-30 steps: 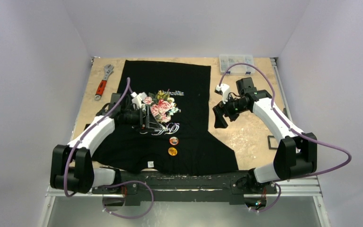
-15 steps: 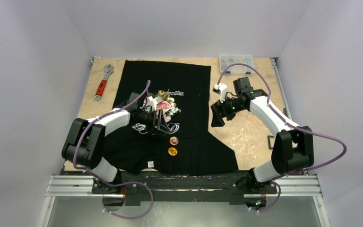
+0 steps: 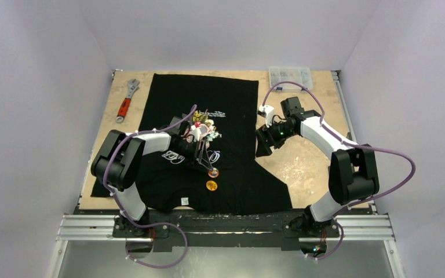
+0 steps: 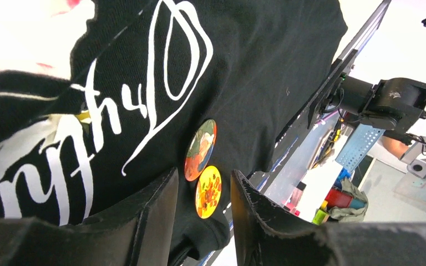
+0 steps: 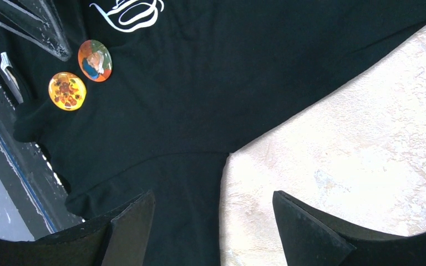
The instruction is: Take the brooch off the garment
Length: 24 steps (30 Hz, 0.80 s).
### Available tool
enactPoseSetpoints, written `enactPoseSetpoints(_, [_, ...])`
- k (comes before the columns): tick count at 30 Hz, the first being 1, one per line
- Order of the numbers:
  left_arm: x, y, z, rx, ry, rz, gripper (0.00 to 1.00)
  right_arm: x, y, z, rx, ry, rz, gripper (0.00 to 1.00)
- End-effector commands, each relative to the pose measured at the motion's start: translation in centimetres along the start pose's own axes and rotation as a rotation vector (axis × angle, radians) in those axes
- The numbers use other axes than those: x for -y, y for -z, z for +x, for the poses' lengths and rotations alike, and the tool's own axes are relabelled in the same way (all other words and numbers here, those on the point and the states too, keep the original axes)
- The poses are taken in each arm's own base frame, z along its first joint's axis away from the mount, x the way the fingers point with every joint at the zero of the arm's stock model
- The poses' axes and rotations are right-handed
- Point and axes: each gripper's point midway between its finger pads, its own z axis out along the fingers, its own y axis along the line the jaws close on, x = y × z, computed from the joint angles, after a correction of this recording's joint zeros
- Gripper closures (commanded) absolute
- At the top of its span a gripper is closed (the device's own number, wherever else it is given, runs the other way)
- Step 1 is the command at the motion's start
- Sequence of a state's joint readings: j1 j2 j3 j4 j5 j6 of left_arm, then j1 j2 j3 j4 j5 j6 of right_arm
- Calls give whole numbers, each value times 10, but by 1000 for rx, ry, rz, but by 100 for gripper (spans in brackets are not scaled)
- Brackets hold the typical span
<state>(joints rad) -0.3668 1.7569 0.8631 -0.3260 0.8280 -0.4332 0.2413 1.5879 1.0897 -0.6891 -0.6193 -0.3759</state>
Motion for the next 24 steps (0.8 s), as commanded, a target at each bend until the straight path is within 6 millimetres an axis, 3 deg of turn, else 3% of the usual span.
enactPoseSetpoints(1, [10,-2,-19,25,-65,22,63,0,-1,-8,21,15,2,19])
enactPoseSetpoints(11, [34,7,-22,37,-59,56,87,-2,-5,-22,77,15,1,20])
enactPoseSetpoints(24, [31,-5,-10,-17,-82,9,76,-16,-14,-17,70,8,-50,20])
